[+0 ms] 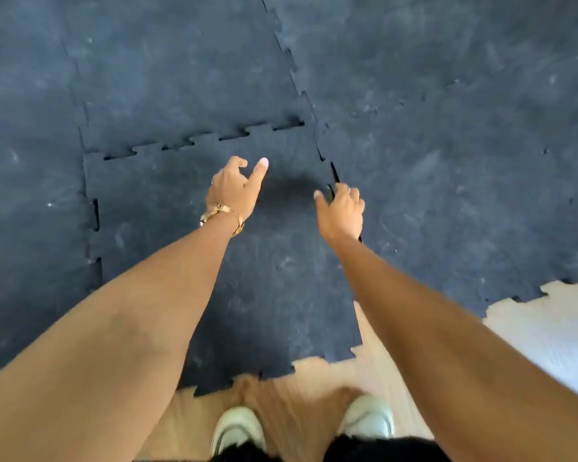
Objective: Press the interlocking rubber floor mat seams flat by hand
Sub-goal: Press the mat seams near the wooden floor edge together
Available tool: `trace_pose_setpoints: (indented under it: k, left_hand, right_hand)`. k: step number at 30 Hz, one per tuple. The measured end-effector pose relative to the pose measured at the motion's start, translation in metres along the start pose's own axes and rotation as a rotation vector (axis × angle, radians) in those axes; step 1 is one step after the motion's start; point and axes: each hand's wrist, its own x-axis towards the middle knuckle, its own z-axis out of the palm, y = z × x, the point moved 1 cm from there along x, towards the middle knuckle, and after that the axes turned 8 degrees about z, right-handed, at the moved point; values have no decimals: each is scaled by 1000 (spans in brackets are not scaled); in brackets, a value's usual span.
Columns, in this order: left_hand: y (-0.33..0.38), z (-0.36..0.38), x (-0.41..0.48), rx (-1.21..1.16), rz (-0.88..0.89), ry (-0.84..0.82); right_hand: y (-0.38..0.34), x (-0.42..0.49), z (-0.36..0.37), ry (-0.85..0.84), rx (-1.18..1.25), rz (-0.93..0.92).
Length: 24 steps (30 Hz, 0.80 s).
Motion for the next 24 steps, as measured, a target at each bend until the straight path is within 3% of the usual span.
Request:
trace_pose_setpoints:
  k: [4, 8, 14, 18, 24]
  left_hand:
    - [-24, 12, 60, 280, 148, 179]
    - [-41, 24, 106, 602, 208, -19]
    - [-39, 28, 105, 889, 363, 2]
    - [-24, 29, 105, 1007, 252, -62]
    - [-15, 30, 107, 1093, 144, -119]
  right_hand:
    - [26, 4, 44, 192, -98, 86]
    - [40, 6, 56, 329, -29, 180]
    - [44, 5, 45, 231, -76, 223]
    - [43, 12, 33, 150, -56, 198]
    - [39, 9, 17, 64, 247, 190]
